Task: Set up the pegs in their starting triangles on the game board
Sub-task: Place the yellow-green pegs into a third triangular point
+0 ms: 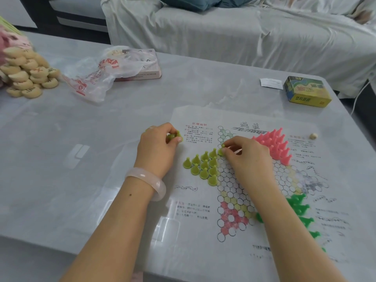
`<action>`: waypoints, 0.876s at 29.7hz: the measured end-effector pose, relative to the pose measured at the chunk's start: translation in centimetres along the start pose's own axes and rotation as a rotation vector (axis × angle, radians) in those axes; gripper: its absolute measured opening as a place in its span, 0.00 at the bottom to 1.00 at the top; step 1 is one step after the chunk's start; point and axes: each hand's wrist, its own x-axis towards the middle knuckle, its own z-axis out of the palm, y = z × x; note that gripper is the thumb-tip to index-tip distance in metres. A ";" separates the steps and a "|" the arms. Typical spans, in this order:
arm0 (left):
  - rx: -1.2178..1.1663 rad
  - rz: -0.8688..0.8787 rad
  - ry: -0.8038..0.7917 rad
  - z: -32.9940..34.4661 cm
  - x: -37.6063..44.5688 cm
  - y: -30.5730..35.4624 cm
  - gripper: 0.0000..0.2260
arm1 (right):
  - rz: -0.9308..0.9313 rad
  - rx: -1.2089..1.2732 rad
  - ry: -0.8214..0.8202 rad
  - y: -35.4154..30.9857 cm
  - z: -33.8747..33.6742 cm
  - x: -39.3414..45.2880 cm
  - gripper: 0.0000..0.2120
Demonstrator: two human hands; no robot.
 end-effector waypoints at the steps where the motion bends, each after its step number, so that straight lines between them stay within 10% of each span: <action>1: -0.004 0.009 0.004 -0.1 -0.1 0.1 0.03 | -0.005 -0.002 0.005 0.0 0.1 0.0 0.07; 12: -0.152 -0.006 -0.023 -1.0 -0.6 0.9 0.02 | -0.050 -0.094 -0.003 0.3 0.4 -0.1 0.10; 20: -0.962 -0.332 -0.364 -2.1 -2.0 2.7 0.02 | -0.199 0.331 -0.014 -2.9 -2.4 -1.9 0.08; 26: -0.670 -0.187 -0.329 -2.0 -3.0 3.0 0.01 | -0.182 0.526 -0.155 -4.1 -1.6 -3.0 0.05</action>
